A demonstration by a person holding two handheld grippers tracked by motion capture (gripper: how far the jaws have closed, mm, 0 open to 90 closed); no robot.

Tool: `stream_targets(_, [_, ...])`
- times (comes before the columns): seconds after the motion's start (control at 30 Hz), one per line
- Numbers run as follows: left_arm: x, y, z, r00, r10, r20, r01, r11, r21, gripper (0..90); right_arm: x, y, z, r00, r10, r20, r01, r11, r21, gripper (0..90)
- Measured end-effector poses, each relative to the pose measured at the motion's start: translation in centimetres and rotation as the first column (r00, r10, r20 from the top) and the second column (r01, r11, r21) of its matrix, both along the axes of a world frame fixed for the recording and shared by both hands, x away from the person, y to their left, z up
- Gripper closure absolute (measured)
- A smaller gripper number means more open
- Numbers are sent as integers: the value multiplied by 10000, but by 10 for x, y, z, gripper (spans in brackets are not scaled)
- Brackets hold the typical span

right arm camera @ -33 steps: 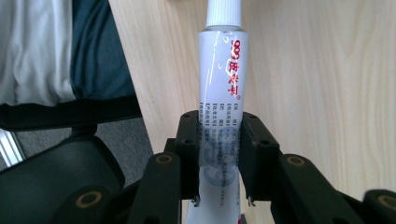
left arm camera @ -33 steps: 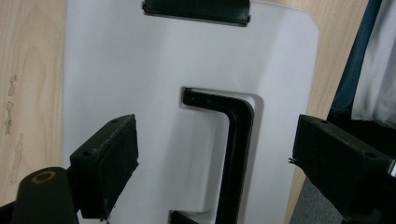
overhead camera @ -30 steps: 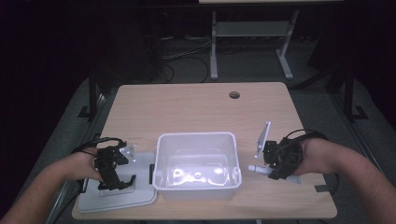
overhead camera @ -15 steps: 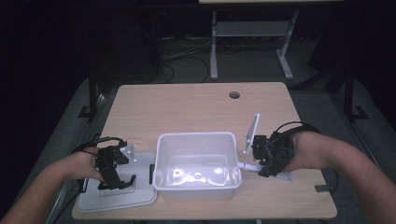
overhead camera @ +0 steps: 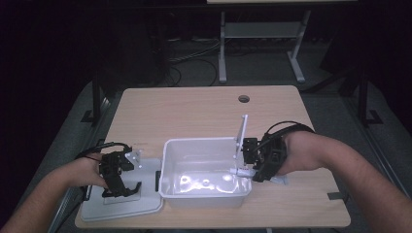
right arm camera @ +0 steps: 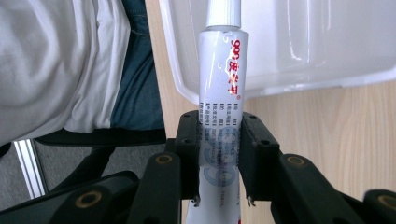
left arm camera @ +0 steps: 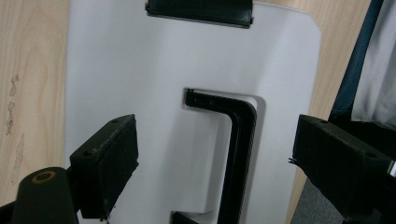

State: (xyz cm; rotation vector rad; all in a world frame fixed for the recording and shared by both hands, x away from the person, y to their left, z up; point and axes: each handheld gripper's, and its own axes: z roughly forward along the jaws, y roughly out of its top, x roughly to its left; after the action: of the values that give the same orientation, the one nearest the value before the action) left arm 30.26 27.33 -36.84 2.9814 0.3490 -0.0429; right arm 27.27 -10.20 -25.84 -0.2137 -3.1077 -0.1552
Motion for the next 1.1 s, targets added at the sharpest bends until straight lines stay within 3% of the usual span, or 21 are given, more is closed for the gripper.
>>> stream_targets(0.3, [1,1,0,10000,-46,29,46,10000,-29,136,3,30,-9,9991,426,-14,-426,9984,-373,707])
stream_targets(0.63, [1,2,-1,10000,27,-33,-27,10000,-57,136,2,58,-11,9954,956,-21,-956,9950,-302,706])
stream_targets(0.83, [1,2,-1,10000,14,-42,-15,10000,-37,136,-1,65,-18,9930,1183,-29,-1183,9916,-516,706])
stream_targets(1.0, [1,0,-2,10000,21,-67,-21,10000,-30,136,0,71,-22,9921,1254,6,-1254,9916,-326,707])
stream_targets(1.1, [2,0,-3,9999,11,-112,-11,10000,-20,136,1,75,-27,9908,1354,59,-1349,9894,-546,706])
